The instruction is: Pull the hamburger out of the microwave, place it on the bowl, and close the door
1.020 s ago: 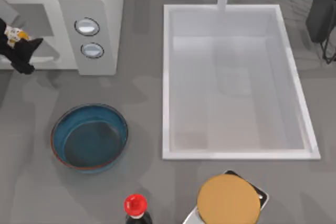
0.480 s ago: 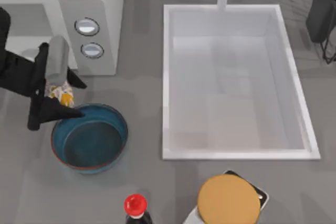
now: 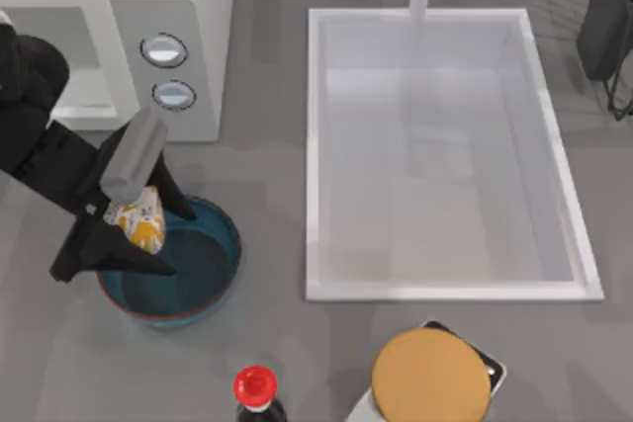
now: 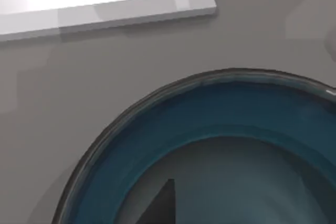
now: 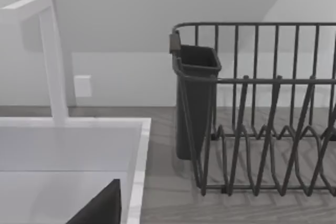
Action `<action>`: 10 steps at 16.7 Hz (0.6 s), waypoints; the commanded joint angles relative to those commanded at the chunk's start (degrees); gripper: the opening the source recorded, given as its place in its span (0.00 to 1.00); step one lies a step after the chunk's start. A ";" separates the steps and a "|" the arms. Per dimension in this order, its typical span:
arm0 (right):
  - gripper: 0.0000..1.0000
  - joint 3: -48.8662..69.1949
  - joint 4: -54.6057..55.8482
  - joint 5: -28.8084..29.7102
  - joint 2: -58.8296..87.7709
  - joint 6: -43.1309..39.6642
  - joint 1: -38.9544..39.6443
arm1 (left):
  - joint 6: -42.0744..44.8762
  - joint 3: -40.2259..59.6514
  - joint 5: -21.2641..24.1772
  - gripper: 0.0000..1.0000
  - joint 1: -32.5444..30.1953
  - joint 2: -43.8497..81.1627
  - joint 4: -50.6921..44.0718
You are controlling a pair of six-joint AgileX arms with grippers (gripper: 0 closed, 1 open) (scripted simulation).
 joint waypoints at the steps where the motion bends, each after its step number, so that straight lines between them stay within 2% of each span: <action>1: 1.00 0.00 0.00 0.00 0.00 0.00 0.00 | 0.00 0.00 0.00 0.00 0.00 0.00 0.00; 5: 1.00 0.00 0.00 0.00 0.00 0.00 0.00 | -0.48 -0.63 0.02 0.00 -0.06 0.03 1.11; 10: 1.00 0.00 0.00 0.00 0.00 0.00 0.00 | -4.30 -4.28 0.61 0.00 -3.01 1.71 9.66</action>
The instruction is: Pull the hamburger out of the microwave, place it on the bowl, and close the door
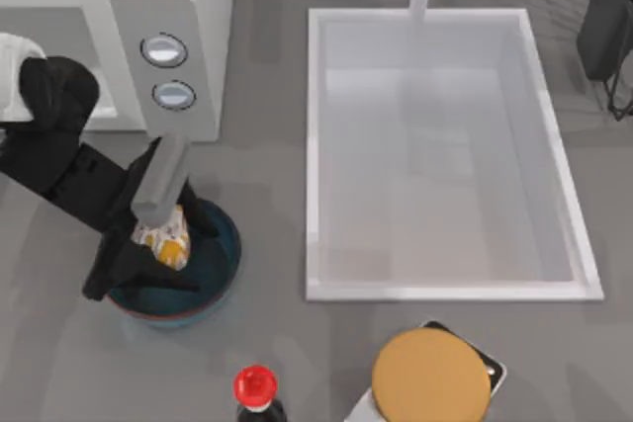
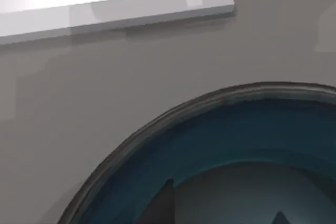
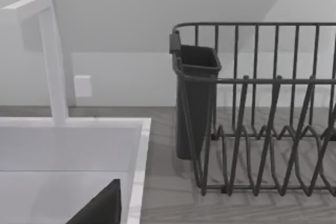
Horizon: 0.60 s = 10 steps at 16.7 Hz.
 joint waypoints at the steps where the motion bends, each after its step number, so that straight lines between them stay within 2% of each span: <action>1: 1.00 0.00 0.00 0.00 0.00 0.00 0.00 | -0.67 -0.68 0.10 0.00 -0.54 0.39 1.52; 6: 1.00 0.00 0.00 0.00 0.00 0.00 0.00 | -1.32 -1.45 0.13 0.00 -1.06 0.99 2.82; 10: 1.00 0.00 0.00 0.00 0.00 0.00 0.00 | -1.32 -1.45 0.13 0.30 -1.06 0.99 2.82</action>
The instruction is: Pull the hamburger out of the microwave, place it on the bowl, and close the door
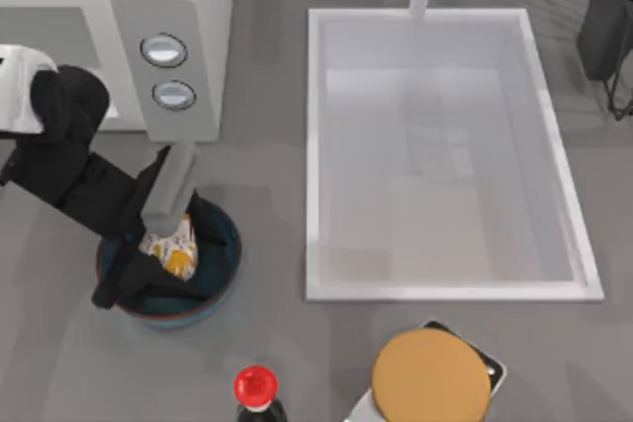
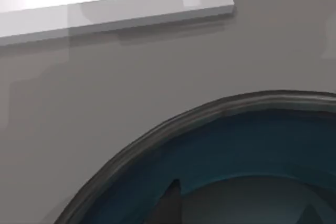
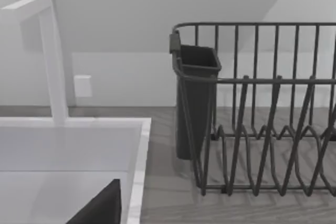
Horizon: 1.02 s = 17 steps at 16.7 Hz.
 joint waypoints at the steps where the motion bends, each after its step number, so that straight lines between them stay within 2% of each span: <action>1: 1.00 0.00 0.00 0.00 0.00 0.00 0.00 | 0.00 0.00 0.00 0.38 0.00 0.00 0.00; 9: 1.00 0.00 0.00 0.00 0.00 0.00 0.00 | 0.00 0.00 0.00 0.98 0.00 0.00 0.00; 17: 1.00 0.00 0.00 0.00 0.00 0.00 0.00 | 0.00 0.00 0.00 1.00 0.00 0.00 0.00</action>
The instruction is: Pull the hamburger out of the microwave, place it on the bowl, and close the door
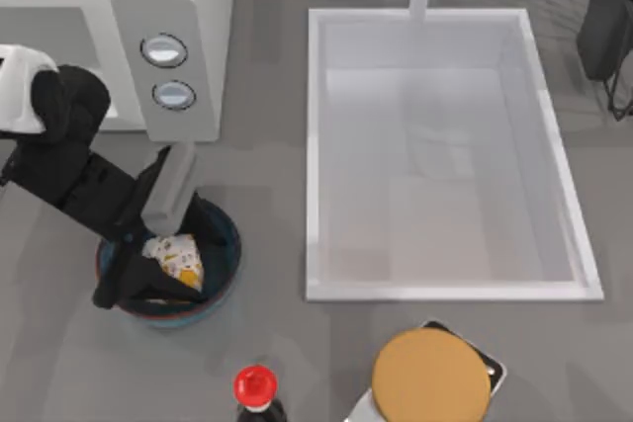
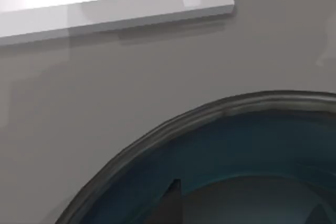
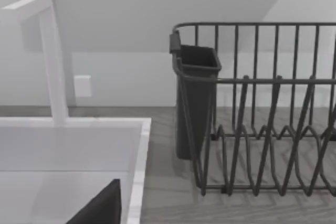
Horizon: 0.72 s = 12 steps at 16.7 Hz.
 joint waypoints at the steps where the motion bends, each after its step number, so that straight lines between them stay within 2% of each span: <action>1: 1.00 0.00 0.00 0.00 0.00 0.00 0.00 | 0.27 0.14 -0.02 1.00 0.20 -0.55 0.04; 6: 1.00 0.00 0.00 0.00 0.00 0.00 0.00 | -4.29 -3.66 -2.67 1.00 0.67 -6.47 2.74; 9: 1.00 0.00 0.00 0.00 0.00 0.00 0.00 | -13.49 -9.83 -7.03 1.00 1.45 -17.14 7.19; 12: 1.00 0.00 0.00 0.00 0.00 0.00 0.00 | -26.85 -18.37 -12.97 1.00 2.50 -33.09 13.24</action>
